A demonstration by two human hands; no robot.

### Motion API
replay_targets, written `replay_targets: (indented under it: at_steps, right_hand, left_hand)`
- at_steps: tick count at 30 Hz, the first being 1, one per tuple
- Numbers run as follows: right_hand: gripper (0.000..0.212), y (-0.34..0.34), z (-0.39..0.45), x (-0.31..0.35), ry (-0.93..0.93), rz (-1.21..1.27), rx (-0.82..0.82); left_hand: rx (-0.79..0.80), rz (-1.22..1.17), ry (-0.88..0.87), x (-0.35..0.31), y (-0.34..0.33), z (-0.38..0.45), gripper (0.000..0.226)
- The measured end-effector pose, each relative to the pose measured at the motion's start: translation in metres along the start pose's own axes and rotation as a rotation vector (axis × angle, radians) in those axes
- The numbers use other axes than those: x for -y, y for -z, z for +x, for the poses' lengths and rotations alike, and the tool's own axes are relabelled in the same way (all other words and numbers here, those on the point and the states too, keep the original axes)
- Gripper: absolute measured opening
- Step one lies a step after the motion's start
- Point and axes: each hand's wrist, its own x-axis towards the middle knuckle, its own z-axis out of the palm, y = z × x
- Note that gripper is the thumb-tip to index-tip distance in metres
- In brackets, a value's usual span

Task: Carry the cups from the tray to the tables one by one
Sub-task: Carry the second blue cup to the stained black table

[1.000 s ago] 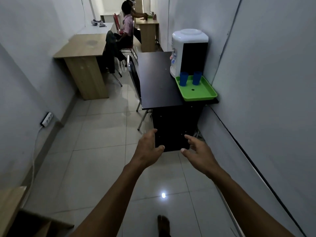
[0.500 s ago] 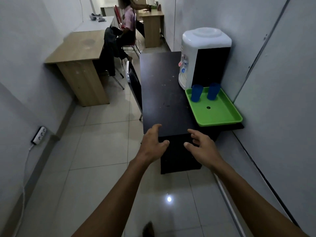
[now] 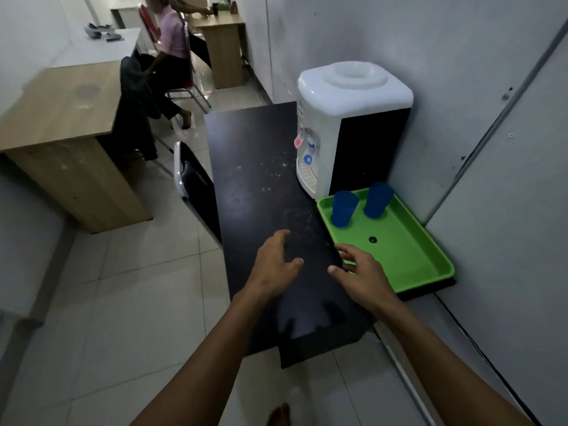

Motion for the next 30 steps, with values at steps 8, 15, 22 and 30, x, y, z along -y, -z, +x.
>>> replay_targets:
  at_steps: [8, 15, 22, 30]
  right_hand:
    - [0.049, 0.023, 0.094, -0.014, -0.136, -0.006, -0.071]
    - [0.043, 0.041, 0.179, -0.052, -0.217, 0.007, -0.1]
    - [0.045, 0.047, 0.257, -0.095, -0.25, 0.057, -0.105]
    - [0.038, 0.04, 0.299, -0.128, -0.137, 0.086, -0.024]
  left_hand:
    - [0.101, -0.017, 0.002, -0.011, -0.026, 0.114, 0.068]
    - [0.115, -0.049, 0.067, -0.008, -0.063, 0.185, 0.067]
    - [0.183, -0.097, 0.154, 0.01, -0.117, 0.25, 0.069]
    - [0.253, -0.044, 0.083, 0.026, -0.144, 0.292, 0.09]
